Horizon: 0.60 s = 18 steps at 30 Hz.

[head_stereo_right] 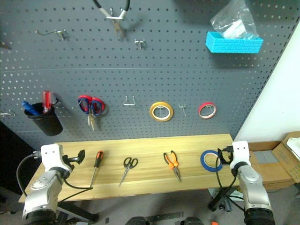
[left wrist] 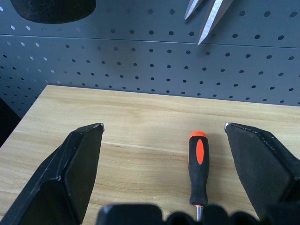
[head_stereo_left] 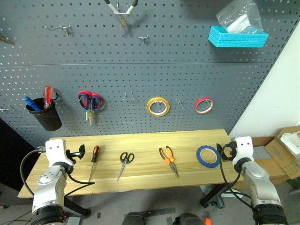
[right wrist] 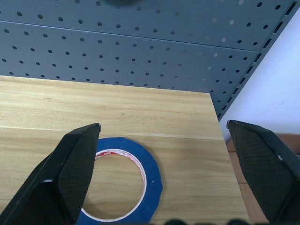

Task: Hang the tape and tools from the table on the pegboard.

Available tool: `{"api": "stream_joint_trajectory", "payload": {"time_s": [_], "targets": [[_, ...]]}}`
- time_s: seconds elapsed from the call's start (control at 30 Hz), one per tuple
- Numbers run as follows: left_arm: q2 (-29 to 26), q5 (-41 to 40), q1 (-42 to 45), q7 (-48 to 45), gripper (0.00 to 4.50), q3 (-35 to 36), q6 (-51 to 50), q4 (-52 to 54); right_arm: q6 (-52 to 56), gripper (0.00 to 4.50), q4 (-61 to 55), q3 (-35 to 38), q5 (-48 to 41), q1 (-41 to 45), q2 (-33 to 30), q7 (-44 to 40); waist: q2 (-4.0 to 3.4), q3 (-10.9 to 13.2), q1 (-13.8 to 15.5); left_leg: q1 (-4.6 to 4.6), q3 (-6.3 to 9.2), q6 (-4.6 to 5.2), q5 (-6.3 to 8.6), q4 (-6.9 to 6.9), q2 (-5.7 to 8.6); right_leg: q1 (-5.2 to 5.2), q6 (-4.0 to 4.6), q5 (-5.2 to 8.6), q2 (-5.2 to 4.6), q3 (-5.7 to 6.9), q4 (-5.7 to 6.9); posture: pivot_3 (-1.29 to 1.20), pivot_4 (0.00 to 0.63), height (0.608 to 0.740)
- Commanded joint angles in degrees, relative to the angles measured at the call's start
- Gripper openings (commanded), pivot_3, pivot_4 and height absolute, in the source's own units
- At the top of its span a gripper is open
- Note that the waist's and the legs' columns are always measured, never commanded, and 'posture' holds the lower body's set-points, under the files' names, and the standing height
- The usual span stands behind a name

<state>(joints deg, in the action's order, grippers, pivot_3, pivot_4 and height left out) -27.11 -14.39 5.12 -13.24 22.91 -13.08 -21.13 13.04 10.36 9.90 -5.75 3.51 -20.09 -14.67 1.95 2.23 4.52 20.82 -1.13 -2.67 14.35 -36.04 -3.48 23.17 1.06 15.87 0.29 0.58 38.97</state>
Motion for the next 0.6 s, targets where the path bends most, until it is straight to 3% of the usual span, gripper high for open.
{"api": "stream_joint_trajectory", "payload": {"time_s": [0.03,0.6], "targets": [[-1.24,0.15,0.14,-0.4,4.45,0.9,0.85,0.9,-1.3,4.5,-0.62,0.8,-0.09,1.39,-0.77,-0.07,0.0,0.0,0.0,0.0,0.0,0.0,0.0,0.0,0.0,0.0,0.0,0.0,0.01,0.0,0.0,0.22,0.0,0.74],[-1.03,-0.74,0.15,-0.74,4.45,1.9,2.08,0.22,-0.97,4.5,-1.35,0.48,0.14,0.66,-1.29,-0.73,0.0,0.0,0.02,0.0,0.01,0.0,0.0,0.0,-0.02,0.0,0.01,0.0,0.02,0.0,0.0,0.22,0.0,0.74]]}}
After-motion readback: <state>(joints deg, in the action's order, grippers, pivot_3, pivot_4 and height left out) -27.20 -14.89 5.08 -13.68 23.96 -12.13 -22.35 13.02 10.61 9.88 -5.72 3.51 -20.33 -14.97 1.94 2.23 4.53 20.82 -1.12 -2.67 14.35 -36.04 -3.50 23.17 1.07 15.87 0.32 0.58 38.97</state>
